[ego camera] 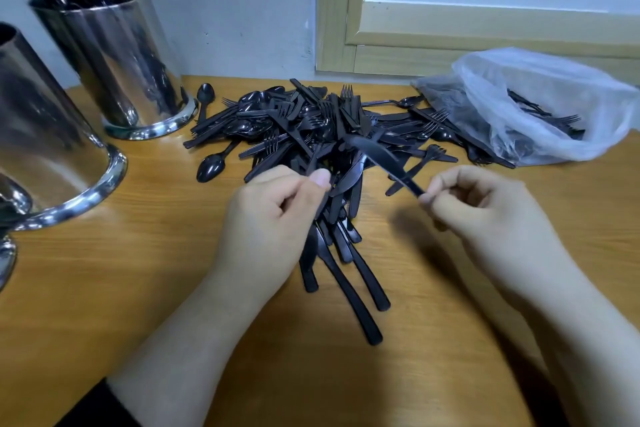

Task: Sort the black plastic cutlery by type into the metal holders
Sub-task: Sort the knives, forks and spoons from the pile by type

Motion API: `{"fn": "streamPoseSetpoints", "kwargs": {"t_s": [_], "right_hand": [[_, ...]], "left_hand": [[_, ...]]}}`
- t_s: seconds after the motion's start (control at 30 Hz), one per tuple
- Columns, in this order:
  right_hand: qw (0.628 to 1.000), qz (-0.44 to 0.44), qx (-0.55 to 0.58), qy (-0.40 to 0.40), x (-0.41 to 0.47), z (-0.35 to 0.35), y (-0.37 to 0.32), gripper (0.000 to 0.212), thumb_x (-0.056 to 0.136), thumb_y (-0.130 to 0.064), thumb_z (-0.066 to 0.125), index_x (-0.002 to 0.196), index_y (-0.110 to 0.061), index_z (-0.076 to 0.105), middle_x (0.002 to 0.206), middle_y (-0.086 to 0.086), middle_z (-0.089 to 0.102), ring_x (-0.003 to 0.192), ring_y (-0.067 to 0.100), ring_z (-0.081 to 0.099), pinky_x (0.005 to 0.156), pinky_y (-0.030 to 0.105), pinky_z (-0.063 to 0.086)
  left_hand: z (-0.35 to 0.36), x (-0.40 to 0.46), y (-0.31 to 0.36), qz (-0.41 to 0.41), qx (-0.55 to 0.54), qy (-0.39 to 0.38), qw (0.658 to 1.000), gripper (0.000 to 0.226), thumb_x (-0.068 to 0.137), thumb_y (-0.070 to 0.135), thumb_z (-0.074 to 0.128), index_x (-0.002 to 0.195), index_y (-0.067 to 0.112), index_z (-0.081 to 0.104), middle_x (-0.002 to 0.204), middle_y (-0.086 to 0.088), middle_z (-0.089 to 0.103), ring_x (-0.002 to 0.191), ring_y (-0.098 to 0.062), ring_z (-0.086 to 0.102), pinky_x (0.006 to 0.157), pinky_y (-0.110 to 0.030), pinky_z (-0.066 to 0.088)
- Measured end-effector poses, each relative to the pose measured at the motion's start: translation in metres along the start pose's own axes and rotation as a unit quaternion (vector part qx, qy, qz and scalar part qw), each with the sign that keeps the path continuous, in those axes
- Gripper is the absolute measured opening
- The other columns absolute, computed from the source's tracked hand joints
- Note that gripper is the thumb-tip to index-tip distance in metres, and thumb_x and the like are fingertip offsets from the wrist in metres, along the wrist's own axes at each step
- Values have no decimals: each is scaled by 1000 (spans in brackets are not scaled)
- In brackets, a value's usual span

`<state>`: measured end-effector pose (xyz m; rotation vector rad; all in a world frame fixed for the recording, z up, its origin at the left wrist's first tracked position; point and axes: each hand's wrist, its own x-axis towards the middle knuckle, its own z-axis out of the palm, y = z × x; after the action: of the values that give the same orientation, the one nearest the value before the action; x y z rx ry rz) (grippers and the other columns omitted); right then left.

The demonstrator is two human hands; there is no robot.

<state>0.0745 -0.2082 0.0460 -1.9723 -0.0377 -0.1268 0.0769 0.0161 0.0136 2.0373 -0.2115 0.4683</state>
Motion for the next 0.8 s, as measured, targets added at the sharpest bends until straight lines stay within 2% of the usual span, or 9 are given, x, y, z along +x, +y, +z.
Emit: {"fn": "streamPoseSetpoints", "kwargs": {"t_s": [0.07,0.13,0.27,0.4,0.47,0.53,0.6,0.7,0.8], "right_hand": [[999,-17,28,-44,-4,18,-2,6,89,-1,67,83,-3,67,60,-6,56,51,1,48,52,8,37],[995,-30,45,-79,-6,32,-2,7,90,-4,69,84,-4,65,63,-3,55,56,6,49,56,11,39],[992,-40,60,-100,-2,47,-1,8,91,-8,70,84,-8,65,67,3,58,62,12,53,60,19,44],[995,-55,1,-88,7,55,3,11,92,-23,70,83,-19,67,69,-6,64,63,8,58,62,19,47],[990,-97,-104,-16,22,49,11,6,96,-25,64,91,-28,67,84,-9,67,75,1,60,70,15,47],[966,-141,-219,1,39,45,15,27,97,-15,60,117,-32,66,112,-15,60,101,-3,54,90,11,39],[941,-170,-290,-44,54,45,21,46,95,-6,58,135,-30,60,132,-12,54,120,7,46,107,26,35],[915,-187,-346,-92,63,54,26,48,94,-2,57,132,-29,64,134,-8,55,117,17,44,104,44,39],[917,-219,-327,-67,67,54,31,36,92,-2,62,117,-25,74,121,-6,61,105,20,48,94,43,44]], "left_hand": [[1,0,8,-42,-35,-27,998,54,100,45,54,74,0,69,73,2,66,72,-12,61,67,-21,47],[2,-1,15,-90,-75,-33,993,36,99,38,60,74,16,72,60,12,59,60,-1,54,61,-13,41],[3,2,11,-171,-183,-32,968,26,97,35,65,79,19,73,75,-14,62,69,-17,54,70,-39,47],[2,8,7,-206,-241,-10,948,26,103,27,59,92,4,67,79,-8,73,72,-19,65,76,-45,56],[-3,11,7,-204,-261,14,943,24,106,24,52,97,4,64,82,-8,76,73,-19,70,72,-37,60],[-12,14,5,-205,-275,39,939,23,108,22,47,101,5,61,74,-8,74,66,-21,70,67,-36,59],[-19,15,4,-206,-273,62,938,23,109,22,45,104,6,60,61,-4,65,55,-19,63,58,-30,57],[-21,15,1,-206,-249,94,942,25,110,25,43,104,14,64,53,1,49,46,-17,49,51,-26,49],[-18,16,-4,-223,-264,91,934,28,112,26,40,109,21,67,59,2,40,48,-14,37,47,-28,36]]}}
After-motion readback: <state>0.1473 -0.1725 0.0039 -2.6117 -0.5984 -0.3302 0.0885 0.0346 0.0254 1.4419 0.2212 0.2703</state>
